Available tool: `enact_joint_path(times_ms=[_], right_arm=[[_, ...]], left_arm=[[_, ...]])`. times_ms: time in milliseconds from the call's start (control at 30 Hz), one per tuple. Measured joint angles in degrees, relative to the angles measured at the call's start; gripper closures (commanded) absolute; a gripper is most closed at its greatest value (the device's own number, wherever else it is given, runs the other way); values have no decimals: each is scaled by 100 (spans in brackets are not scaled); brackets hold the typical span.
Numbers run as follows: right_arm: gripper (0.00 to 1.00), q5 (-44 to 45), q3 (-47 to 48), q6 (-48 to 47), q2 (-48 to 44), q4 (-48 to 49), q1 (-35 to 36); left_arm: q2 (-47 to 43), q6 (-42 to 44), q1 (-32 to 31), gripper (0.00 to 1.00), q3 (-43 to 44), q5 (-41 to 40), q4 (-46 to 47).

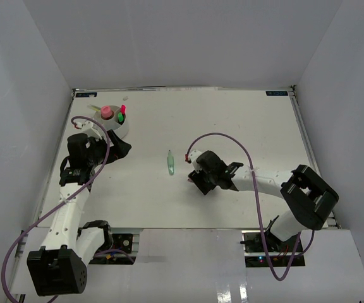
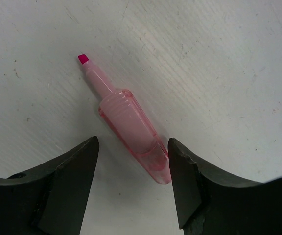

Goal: Sort the stationery into containers
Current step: Pick up the pen from the center of the board.

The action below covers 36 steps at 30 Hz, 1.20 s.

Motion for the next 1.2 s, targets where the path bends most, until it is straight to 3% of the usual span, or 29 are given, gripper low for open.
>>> enact_joint_path(times_ms=[300, 333, 400, 867, 967, 1200], right_arm=[[40, -85, 59, 4, -2, -245, -24], [47, -96, 59, 4, -2, -254, -24], [52, -129, 59, -2, -2, -273, -24], [54, -144, 59, 24, -61, -494, -24], [67, -153, 59, 24, -66, -522, -24], [73, -151, 57, 22, -114, -623, -24]], left_arm=[[59, 0, 0, 2, -2, 61, 0], [61, 0, -2, 2, -2, 63, 0], [66, 0, 0, 2, -2, 72, 0], [157, 0, 0, 2, -4, 212, 9], [179, 0, 0, 2, -4, 240, 13], [227, -74, 0, 2, -9, 555, 105]])
